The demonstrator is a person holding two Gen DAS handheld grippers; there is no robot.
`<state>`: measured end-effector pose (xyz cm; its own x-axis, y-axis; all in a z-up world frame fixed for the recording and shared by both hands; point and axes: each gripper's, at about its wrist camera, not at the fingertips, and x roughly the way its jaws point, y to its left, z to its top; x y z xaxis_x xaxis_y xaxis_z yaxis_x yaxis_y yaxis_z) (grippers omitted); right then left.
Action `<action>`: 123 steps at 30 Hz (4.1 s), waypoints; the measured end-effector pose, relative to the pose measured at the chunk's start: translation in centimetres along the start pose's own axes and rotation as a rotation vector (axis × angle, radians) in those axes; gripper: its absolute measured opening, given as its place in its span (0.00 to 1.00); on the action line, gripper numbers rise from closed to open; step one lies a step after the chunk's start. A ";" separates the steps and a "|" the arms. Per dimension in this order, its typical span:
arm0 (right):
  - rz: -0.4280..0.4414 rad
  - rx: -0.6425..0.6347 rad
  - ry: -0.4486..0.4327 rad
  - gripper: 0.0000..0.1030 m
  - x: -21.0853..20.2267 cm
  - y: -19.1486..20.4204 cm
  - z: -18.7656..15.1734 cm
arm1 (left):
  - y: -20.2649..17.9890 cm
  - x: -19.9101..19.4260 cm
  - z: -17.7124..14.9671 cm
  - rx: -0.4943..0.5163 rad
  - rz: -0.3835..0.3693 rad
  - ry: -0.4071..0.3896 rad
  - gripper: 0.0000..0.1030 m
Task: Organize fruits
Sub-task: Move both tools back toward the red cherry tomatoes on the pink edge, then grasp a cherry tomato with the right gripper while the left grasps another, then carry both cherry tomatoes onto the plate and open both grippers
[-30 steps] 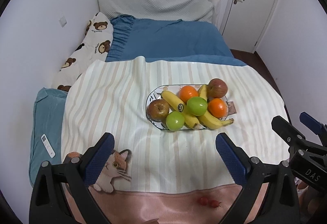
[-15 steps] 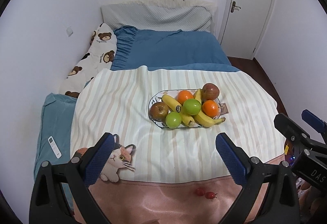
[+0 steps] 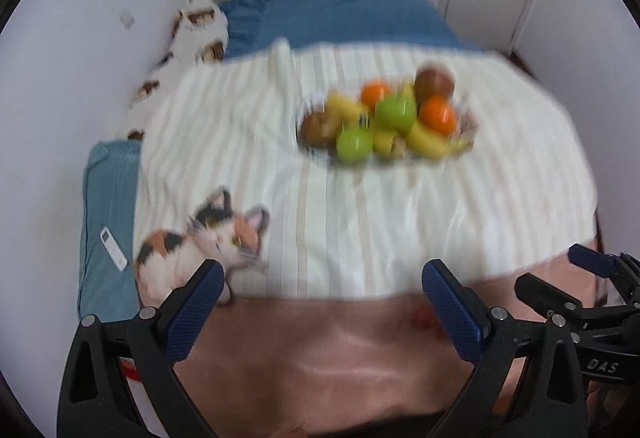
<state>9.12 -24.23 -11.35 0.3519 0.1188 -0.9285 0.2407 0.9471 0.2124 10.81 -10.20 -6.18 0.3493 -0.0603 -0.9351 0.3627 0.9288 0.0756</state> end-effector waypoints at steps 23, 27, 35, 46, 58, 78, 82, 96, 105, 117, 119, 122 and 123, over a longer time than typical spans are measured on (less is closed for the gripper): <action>0.069 0.015 0.306 0.28 16.4 -1.6 -8.2 | -3.0 12.5 -7.5 0.036 -0.166 0.376 0.81; 0.054 0.046 0.277 0.28 14.6 -3.0 -8.0 | -5.0 12.3 -6.9 0.039 -0.235 0.387 0.81; 0.001 0.123 0.244 0.28 11.7 -7.0 -8.0 | -10.6 14.0 -7.1 0.129 -0.278 0.421 0.72; -0.017 0.160 0.233 0.28 11.5 -8.2 -8.4 | -14.3 15.4 -8.3 0.202 -0.257 0.443 0.57; -0.022 0.152 0.235 0.28 11.5 -7.9 -8.1 | -12.8 15.1 -8.9 0.180 -0.246 0.418 0.26; 0.054 0.098 0.033 0.28 8.9 -5.3 3.6 | -5.4 9.1 4.0 0.008 -0.324 0.224 0.26; 0.091 0.092 -0.026 0.28 9.5 -4.1 7.9 | -3.6 9.6 9.2 -0.026 -0.344 0.210 0.26; 0.139 0.092 -0.024 0.28 16.6 -1.5 15.5 | -2.3 19.4 19.6 0.040 -0.328 0.321 0.26; 0.152 0.105 -0.011 0.28 17.4 -1.3 15.4 | -2.8 22.4 19.9 0.068 -0.325 0.378 0.26; 0.151 0.038 -0.054 0.28 15.5 0.1 16.6 | -1.6 22.7 20.2 0.013 -0.341 0.424 0.42; 0.169 0.031 -0.065 0.28 14.7 0.5 16.5 | -0.8 21.5 20.3 0.008 -0.340 0.395 0.52; 0.197 0.007 -0.071 0.28 14.0 1.6 16.8 | 0.6 19.7 20.7 -0.012 -0.332 0.337 0.70; 0.201 0.003 -0.071 0.28 14.1 2.0 16.9 | 1.1 19.1 20.9 -0.017 -0.320 0.314 0.74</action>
<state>29.86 -25.76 -18.85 0.4559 0.2838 -0.8436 0.1622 0.9054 0.3922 35.88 -18.00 -16.71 -0.0580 -0.2343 -0.9704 0.3945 0.8876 -0.2379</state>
